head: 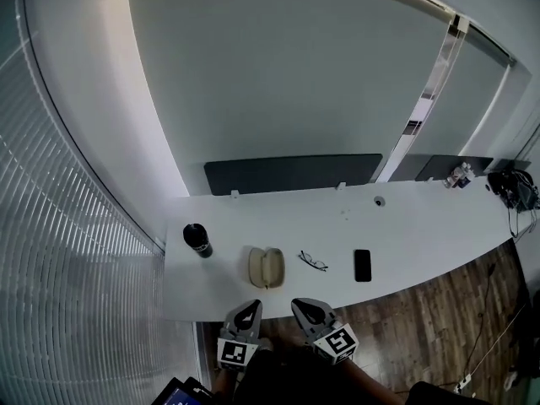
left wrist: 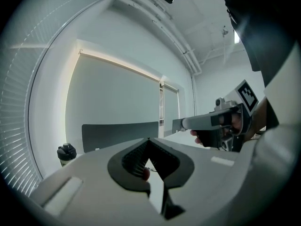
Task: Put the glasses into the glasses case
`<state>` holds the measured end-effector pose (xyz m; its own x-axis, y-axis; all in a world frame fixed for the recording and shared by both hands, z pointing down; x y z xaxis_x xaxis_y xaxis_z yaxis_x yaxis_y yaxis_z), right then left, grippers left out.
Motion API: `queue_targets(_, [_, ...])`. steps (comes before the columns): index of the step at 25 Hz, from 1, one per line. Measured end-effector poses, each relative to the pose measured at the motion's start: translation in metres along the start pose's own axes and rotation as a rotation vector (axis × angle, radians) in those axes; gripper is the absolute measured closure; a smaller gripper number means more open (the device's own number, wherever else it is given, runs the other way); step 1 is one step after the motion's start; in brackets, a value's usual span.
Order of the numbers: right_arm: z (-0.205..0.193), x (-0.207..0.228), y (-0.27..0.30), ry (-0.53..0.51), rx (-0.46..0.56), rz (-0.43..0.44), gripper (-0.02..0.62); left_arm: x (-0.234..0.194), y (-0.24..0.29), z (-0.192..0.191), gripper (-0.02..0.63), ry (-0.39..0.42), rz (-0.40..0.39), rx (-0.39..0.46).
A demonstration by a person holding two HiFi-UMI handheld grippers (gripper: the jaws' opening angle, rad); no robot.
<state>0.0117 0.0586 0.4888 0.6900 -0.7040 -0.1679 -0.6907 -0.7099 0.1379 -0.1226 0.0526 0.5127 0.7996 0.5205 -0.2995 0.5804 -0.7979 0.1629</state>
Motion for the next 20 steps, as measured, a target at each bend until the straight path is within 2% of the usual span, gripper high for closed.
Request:
queue_targets(4, [-0.006, 0.024, -0.004, -0.037, -0.026, 0.014, 0.588, 0.010, 0.024, 0.005, 0.600, -0.031, 0.002, 0.025])
queue_targets(8, [-0.013, 0.040, -0.008, -0.030, -0.066, -0.009, 0.588, 0.022, 0.035, 0.002, 0.600, -0.023, -0.049, 0.005])
queue_targets(12, [-0.016, 0.050, 0.003, -0.037, -0.072, -0.028, 0.588, 0.012, 0.046, 0.004, 0.598, -0.024, -0.068, 0.017])
queue_targets(20, [-0.013, 0.044, 0.019, -0.025, -0.084, -0.054, 0.588, -0.006, 0.049, 0.004, 0.600, -0.031, -0.090, 0.001])
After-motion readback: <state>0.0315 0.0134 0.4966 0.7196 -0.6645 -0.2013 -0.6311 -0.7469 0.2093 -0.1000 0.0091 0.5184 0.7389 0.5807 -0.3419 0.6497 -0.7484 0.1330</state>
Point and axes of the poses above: the fingertips, and each gripper's own axes: y forward along the fingers, x to its right, z out of its top, the point moved 4 cm from there along -y, backward along the fingers, and after that the axes turned 15 degrees about -y, right-handed, at the moved point
